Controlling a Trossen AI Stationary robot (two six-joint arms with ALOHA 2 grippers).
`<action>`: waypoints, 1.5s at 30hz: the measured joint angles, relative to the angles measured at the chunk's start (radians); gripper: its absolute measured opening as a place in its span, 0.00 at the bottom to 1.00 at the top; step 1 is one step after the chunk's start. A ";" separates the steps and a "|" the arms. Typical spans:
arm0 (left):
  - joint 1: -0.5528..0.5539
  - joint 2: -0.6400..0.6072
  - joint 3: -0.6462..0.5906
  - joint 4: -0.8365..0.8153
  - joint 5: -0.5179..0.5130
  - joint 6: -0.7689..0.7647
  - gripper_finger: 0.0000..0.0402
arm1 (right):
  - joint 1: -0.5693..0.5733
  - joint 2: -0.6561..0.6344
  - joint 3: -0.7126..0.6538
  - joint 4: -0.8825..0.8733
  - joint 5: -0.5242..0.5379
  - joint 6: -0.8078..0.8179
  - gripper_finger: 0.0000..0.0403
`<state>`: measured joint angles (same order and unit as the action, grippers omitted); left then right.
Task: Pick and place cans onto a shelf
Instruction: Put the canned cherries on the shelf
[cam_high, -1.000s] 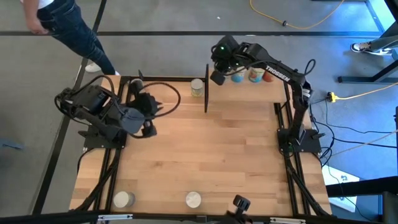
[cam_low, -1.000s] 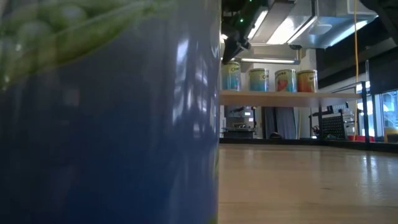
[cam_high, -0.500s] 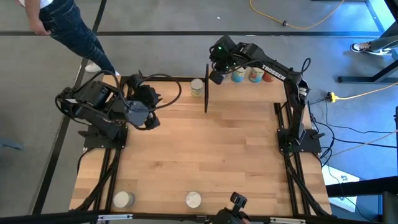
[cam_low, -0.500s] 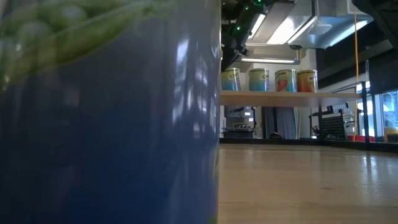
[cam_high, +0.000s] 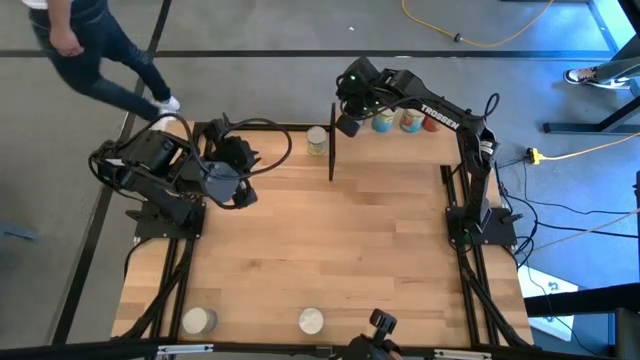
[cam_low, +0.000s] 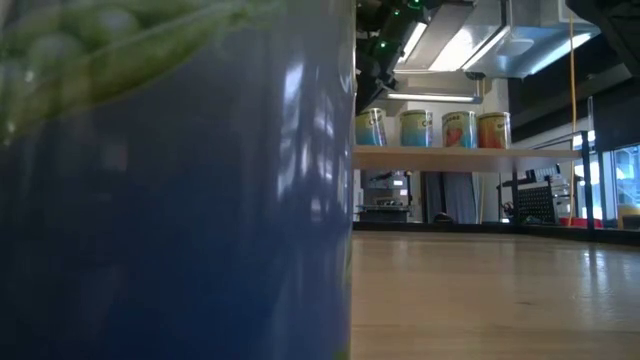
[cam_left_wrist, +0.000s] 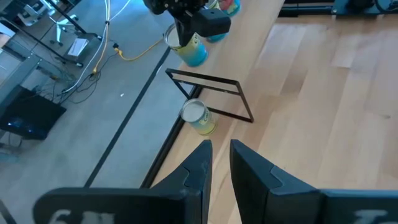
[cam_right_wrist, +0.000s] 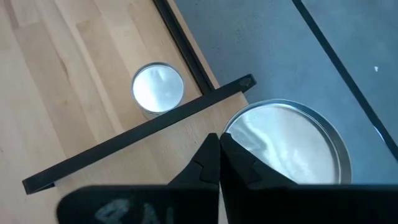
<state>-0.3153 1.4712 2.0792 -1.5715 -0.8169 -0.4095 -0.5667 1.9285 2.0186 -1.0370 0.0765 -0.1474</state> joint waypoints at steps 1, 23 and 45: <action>0.000 0.000 0.000 0.000 0.000 0.000 0.13 | 0.000 0.000 0.000 0.000 0.000 -0.004 0.00; 0.000 0.000 0.000 0.000 0.000 0.001 0.13 | 0.000 0.002 0.037 -0.023 0.000 -0.012 0.00; 0.000 0.000 0.000 0.000 0.052 0.002 0.13 | 0.000 0.002 0.037 -0.059 -0.027 -0.016 0.02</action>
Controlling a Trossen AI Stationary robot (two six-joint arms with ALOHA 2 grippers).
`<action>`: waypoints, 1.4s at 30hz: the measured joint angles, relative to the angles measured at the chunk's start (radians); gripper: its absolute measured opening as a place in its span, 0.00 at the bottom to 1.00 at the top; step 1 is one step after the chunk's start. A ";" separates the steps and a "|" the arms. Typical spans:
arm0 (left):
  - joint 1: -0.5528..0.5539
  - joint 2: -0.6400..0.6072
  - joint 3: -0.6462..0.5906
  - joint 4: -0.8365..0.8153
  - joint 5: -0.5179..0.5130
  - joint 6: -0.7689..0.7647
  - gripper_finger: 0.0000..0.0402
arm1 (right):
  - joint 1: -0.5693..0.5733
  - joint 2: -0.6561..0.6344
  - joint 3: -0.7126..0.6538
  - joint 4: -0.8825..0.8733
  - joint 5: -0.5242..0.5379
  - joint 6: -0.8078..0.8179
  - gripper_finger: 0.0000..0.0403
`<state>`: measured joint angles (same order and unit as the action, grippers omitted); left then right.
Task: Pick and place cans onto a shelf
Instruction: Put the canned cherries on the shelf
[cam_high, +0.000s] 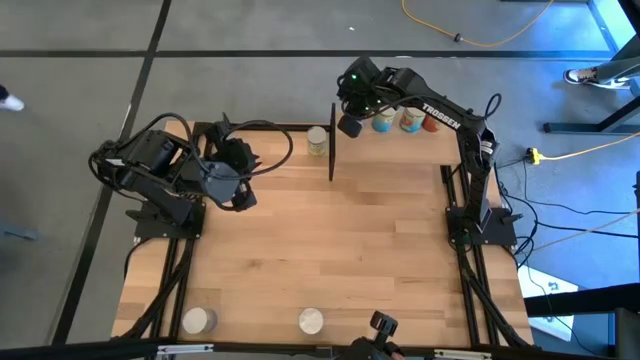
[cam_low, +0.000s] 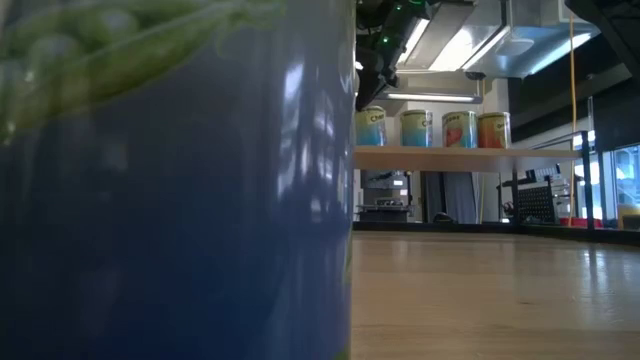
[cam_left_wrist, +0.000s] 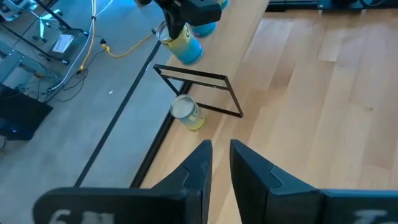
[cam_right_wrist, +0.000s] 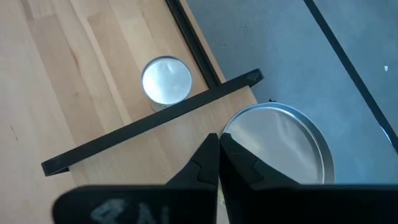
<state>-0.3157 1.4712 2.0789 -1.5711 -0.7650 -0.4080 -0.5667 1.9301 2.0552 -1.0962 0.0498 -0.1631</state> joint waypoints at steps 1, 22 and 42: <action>0.000 0.000 0.000 0.000 0.000 0.000 0.13 | 0.000 0.000 0.000 0.000 0.000 0.000 0.02; 0.000 0.000 0.000 0.000 0.000 0.000 0.13 | 0.000 -0.002 0.000 -0.032 -0.002 0.005 0.03; 0.004 0.000 0.000 0.000 0.000 0.026 0.13 | 0.003 -0.002 0.000 -0.032 -0.027 0.002 0.03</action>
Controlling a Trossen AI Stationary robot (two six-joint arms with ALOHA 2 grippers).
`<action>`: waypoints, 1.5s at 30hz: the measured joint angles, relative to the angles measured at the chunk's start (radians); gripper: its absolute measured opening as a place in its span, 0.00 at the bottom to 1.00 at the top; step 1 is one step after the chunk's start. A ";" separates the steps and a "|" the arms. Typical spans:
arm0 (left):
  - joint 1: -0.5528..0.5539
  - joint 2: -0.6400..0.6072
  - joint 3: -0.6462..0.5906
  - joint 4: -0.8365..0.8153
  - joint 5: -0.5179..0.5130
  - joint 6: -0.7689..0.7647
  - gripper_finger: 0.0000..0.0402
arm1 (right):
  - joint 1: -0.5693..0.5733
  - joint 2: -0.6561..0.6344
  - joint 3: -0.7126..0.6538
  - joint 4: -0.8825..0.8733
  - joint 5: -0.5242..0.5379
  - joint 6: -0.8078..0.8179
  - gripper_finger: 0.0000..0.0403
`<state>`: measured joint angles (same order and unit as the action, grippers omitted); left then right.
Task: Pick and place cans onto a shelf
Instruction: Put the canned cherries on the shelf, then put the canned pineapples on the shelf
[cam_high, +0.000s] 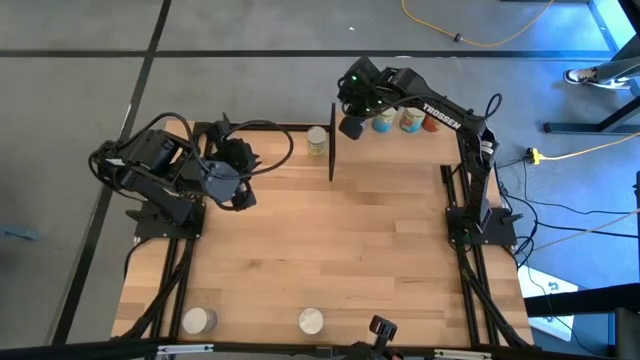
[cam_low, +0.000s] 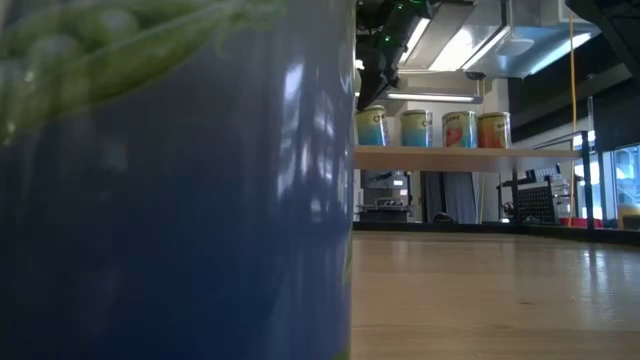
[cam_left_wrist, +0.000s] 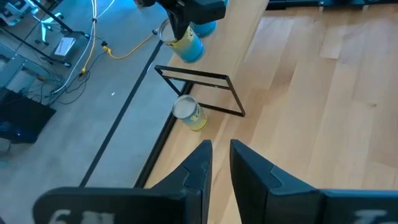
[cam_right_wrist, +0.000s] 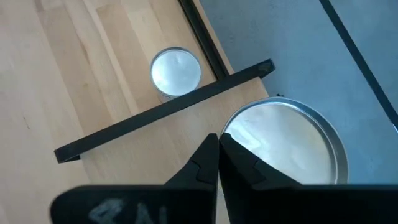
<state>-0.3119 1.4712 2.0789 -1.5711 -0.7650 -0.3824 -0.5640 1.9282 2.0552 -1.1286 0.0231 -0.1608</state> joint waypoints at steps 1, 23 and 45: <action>0.000 0.000 0.000 0.000 0.000 0.000 0.13 | 0.000 0.000 0.000 0.000 0.000 0.000 0.03; 0.000 0.000 0.000 0.000 0.000 0.000 0.13 | 0.000 0.000 0.000 0.000 -0.001 0.025 0.10; 0.032 0.000 0.000 0.000 0.061 -0.018 0.13 | 0.118 -0.065 0.268 -0.281 -0.034 -0.187 0.10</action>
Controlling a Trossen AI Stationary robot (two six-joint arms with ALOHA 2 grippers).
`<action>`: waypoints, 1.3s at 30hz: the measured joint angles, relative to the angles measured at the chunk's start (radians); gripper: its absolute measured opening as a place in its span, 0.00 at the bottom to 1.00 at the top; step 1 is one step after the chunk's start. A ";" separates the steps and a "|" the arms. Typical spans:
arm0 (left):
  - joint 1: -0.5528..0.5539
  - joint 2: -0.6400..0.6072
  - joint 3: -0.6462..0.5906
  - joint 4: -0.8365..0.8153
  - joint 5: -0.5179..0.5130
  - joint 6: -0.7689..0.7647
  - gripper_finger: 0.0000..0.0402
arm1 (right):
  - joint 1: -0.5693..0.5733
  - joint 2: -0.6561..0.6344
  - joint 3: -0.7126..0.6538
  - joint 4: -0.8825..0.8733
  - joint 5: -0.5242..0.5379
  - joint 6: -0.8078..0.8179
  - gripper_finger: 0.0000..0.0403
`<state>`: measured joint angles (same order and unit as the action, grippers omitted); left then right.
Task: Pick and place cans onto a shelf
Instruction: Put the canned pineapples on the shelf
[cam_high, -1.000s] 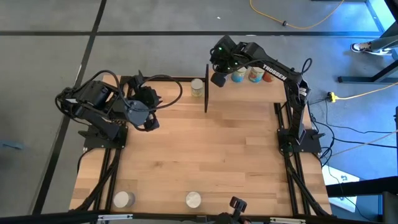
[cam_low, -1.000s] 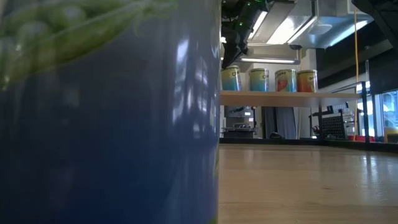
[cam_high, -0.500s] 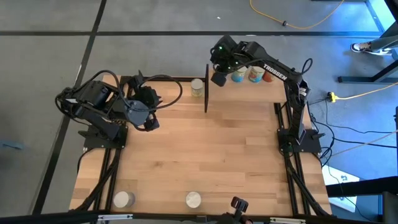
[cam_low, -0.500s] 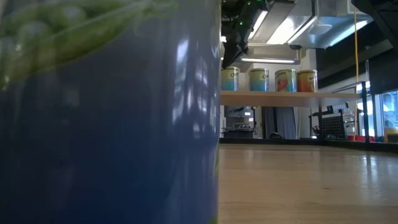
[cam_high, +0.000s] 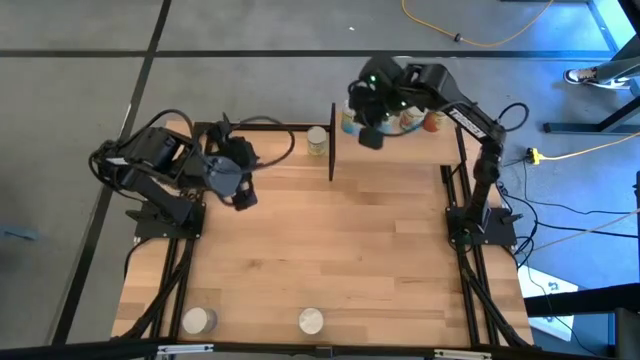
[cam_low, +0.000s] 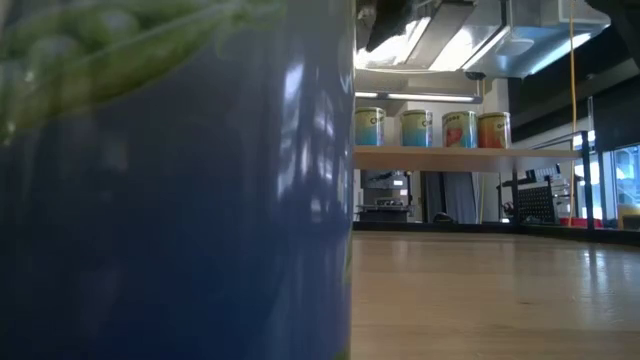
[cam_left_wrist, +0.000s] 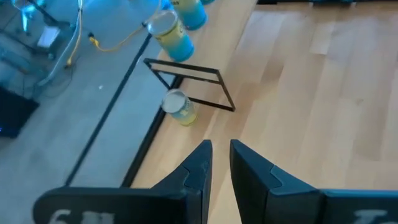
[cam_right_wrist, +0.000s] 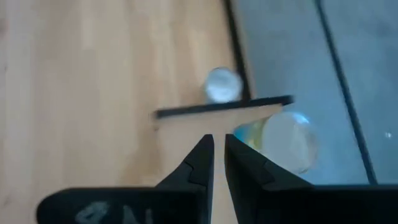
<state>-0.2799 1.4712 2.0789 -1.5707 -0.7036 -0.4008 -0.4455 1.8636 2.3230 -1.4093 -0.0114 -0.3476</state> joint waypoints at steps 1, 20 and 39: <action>0.013 0.000 0.000 0.000 0.000 -0.017 0.13 | 0.019 -0.005 0.000 -0.022 -0.001 -0.004 0.10; 0.747 -0.009 -0.155 -0.001 0.323 -0.215 0.13 | 0.365 -0.123 0.005 -0.162 -0.069 -0.052 0.10; 1.184 -0.008 -0.783 0.341 0.436 0.130 0.13 | 0.552 -0.265 0.005 -0.162 -0.071 0.029 0.10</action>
<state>0.9045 1.4635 1.2957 -1.2299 -0.2677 -0.2709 0.1069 1.5989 2.3283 -1.5711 -0.0827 -0.3187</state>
